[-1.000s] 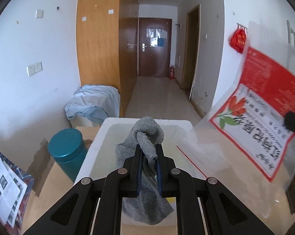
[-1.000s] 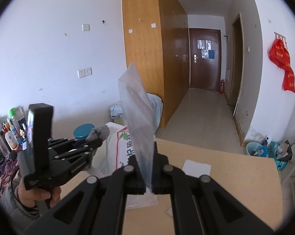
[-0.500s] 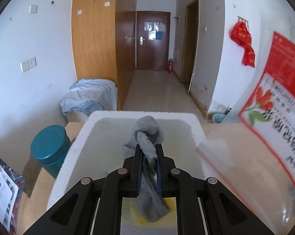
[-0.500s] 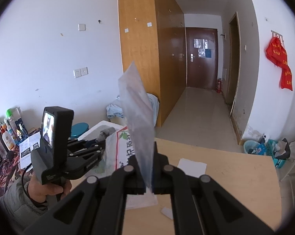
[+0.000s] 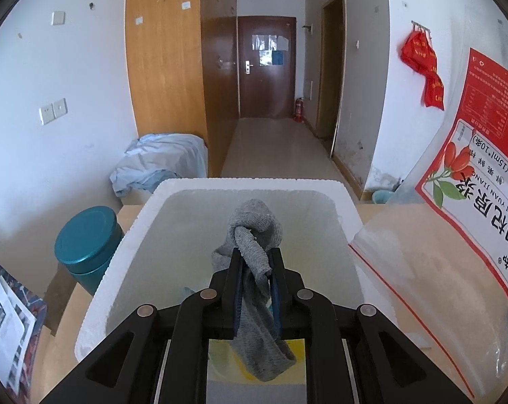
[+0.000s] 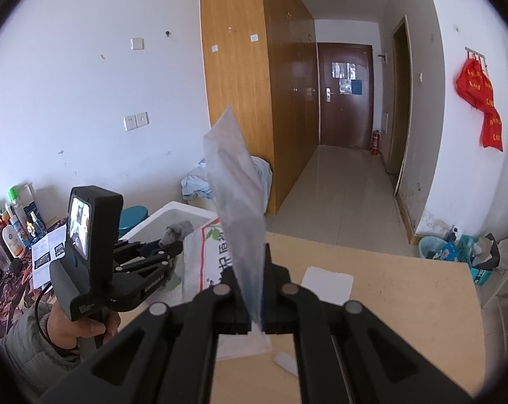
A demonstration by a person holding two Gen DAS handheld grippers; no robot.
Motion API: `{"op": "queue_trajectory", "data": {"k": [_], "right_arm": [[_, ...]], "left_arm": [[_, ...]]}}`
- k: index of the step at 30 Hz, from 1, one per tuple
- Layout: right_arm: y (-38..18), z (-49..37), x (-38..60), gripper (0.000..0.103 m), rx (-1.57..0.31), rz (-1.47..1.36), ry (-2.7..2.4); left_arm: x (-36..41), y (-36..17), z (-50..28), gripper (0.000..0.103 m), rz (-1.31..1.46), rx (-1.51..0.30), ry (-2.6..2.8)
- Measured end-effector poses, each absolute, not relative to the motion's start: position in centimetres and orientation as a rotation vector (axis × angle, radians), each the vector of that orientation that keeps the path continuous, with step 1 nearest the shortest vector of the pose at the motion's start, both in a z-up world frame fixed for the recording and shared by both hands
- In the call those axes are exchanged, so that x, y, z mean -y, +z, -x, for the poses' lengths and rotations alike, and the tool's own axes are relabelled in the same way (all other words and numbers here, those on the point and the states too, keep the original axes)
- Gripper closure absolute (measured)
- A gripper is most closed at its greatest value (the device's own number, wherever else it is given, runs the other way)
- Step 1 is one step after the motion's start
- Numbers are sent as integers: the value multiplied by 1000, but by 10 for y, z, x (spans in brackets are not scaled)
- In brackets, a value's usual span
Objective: Organize soft objects
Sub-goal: 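Lower the grey sock into the box and open the left gripper, then lower the plastic bag into the box with the right gripper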
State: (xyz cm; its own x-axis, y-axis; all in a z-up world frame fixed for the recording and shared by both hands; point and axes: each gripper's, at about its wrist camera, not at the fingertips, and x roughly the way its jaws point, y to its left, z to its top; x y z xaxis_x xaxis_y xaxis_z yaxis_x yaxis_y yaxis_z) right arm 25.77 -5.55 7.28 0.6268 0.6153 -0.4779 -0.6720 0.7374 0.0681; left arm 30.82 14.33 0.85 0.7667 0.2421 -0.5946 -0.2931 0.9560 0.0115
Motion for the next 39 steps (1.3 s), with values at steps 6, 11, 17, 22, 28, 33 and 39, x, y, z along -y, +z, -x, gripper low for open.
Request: {"op": "queue_trajectory", "data": {"k": [6, 11, 17, 22, 28, 33, 39], "right_arm": [[72, -258, 53, 98, -501, 122, 741], [71, -257, 53, 98, -501, 120, 739], [71, -256, 54, 98, -495, 118, 740], [72, -254, 54, 98, -491, 119, 747], [74, -253, 49, 98, -485, 125, 766], [77, -252, 41, 98, -477, 137, 788], [74, -256, 18, 98, -494, 157, 829]], "left_arm": [[-144, 11, -302, 53, 82, -617, 315], [-144, 18, -292, 33, 69, -570, 341], [-148, 21, -284, 32, 84, -567, 348], [-148, 27, -269, 25, 94, -543, 363], [-153, 37, -238, 17, 123, -507, 374], [-158, 42, -210, 15, 107, -469, 417], [-168, 49, -176, 7, 124, -449, 426]]}}
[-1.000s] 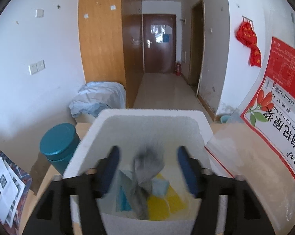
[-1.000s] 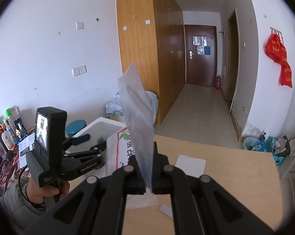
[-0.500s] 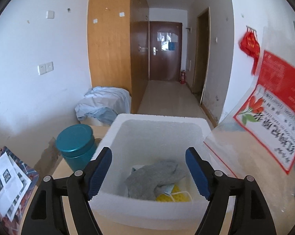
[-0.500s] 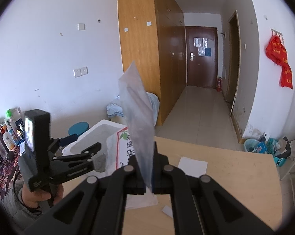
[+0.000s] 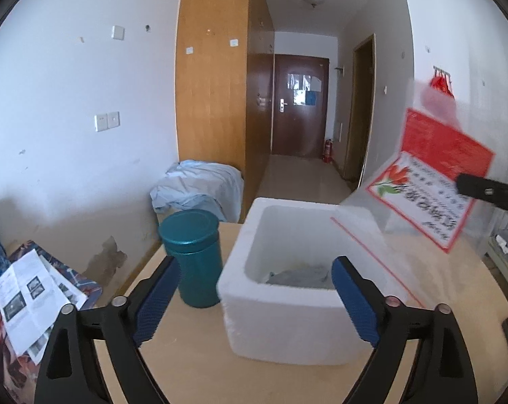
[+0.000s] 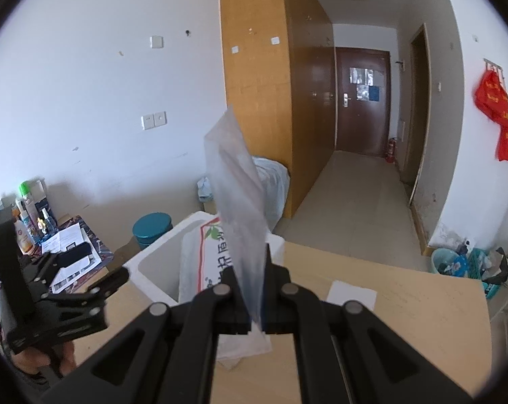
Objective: Organize soft objects
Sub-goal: 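Lower the plastic bag into the box with the right gripper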
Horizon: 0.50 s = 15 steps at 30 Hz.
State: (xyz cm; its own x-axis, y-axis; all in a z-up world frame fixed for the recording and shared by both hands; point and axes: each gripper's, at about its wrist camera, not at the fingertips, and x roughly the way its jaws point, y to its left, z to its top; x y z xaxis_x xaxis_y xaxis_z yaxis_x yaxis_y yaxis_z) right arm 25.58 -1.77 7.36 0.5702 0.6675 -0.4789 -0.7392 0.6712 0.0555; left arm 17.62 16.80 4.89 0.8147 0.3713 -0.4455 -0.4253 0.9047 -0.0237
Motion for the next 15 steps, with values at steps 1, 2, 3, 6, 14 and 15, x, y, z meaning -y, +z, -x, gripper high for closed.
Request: {"op": "queue_trajectory", "data": {"k": [1, 2, 3, 6, 14, 15], "right_arm": [[72, -257, 13, 98, -501, 162, 838], [71, -256, 9, 98, -506, 165, 845], [69, -258, 3, 98, -514, 170, 857], [65, -261, -10, 98, -529, 171, 882], [63, -275, -39, 98, -519, 201, 884], [60, -277, -42, 98, -519, 215, 881]], "left_arm": [[-168, 50, -171, 6, 122, -443, 432], [-168, 51, -166, 4, 115, -437, 443], [-169, 51, -164, 4, 113, -433, 447], [-173, 52, -155, 3, 115, -425, 459], [-188, 41, -150, 3, 140, -441, 481], [-190, 39, -151, 3, 142, -447, 479]]}}
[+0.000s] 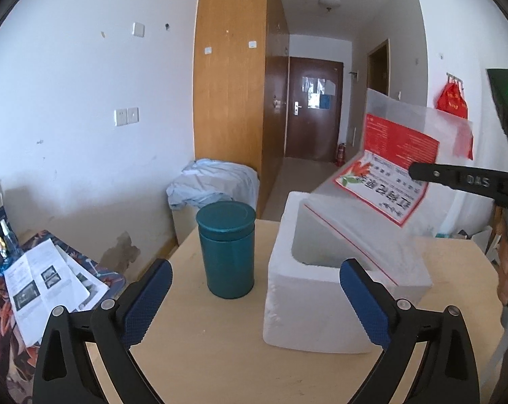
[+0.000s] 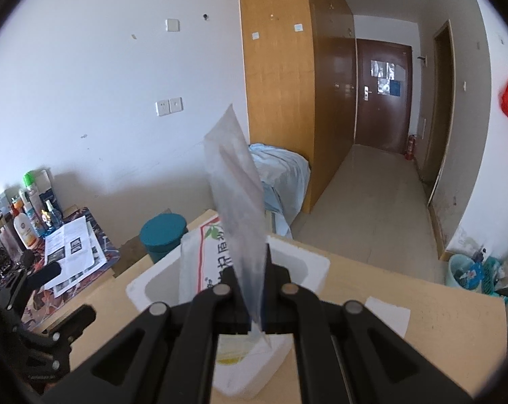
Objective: Organize soft objects
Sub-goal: 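Lower the plastic bag into the box with the right gripper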
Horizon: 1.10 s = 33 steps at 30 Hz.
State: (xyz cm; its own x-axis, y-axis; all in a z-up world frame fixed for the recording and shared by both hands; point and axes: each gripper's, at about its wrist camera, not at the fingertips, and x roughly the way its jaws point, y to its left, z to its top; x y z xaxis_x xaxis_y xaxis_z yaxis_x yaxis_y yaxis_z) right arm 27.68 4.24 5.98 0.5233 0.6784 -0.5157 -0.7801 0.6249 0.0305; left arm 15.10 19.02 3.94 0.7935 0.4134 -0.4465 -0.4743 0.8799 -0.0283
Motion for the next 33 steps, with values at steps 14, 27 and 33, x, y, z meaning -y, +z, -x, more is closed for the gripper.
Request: {"op": "queue_trajectory", "data": {"k": [14, 27, 33], "right_arm": [[11, -291, -88, 98, -647, 462, 844], [-3, -289, -92, 97, -703, 620, 804], [12, -278, -67, 65, -663, 569, 823]], "left_arm": [[-203, 26, -158, 3, 155, -470, 463], [-205, 27, -152, 3, 164, -465, 470], [-203, 26, -151, 3, 161, -466, 464]]}}
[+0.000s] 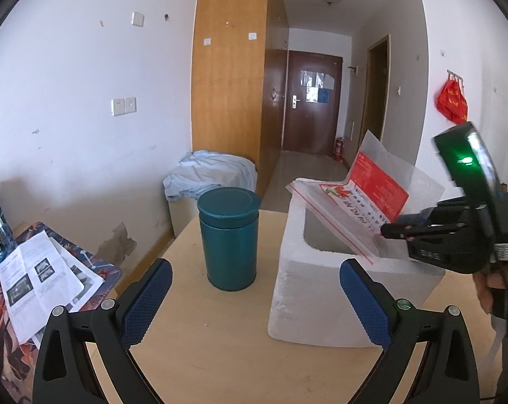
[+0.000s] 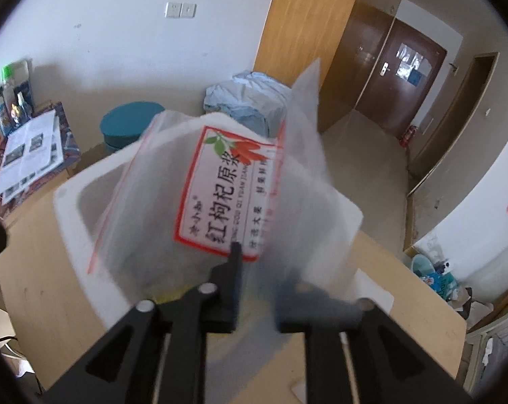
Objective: Organize soft objects
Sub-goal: 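Lower the plastic bag into the box with the right gripper, then push the plastic bag down inside the box and open the right gripper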
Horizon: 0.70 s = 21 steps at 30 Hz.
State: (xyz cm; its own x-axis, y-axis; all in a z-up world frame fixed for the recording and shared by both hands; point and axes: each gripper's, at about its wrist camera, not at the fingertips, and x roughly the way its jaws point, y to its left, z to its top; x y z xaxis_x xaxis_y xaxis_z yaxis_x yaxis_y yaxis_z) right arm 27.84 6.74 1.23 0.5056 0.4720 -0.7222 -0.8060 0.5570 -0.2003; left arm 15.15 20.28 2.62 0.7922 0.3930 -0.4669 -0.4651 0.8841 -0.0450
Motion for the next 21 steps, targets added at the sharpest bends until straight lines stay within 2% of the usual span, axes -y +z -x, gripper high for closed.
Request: {"op": "queue_trajectory", "data": {"k": [1, 3, 5, 12, 13, 15, 18, 21], "right_arm": [[15, -276, -66, 59, -651, 560, 826], [23, -267, -63, 36, -599, 560, 819], [30, -259, -64, 34, -564, 567, 819], [40, -257, -73, 34, -555, 520, 867], [39, -259, -75, 35, -568, 508, 871], [34, -263, -79, 71, -607, 489, 890], [25, -265, -87, 85, -641, 491, 907], [21, -264, -88, 89, -664, 477, 930]], "left_arm": [[-203, 26, -151, 3, 165, -464, 461], [-203, 28, -150, 3, 170, -462, 460], [-202, 28, -149, 3, 169, -458, 459], [-199, 30, -143, 3, 166, -448, 464], [-199, 30, -142, 3, 166, -447, 466], [-199, 31, -141, 3, 170, -444, 471], [-200, 31, -140, 3, 172, -448, 473], [-201, 30, -140, 3, 175, -445, 476]]}}
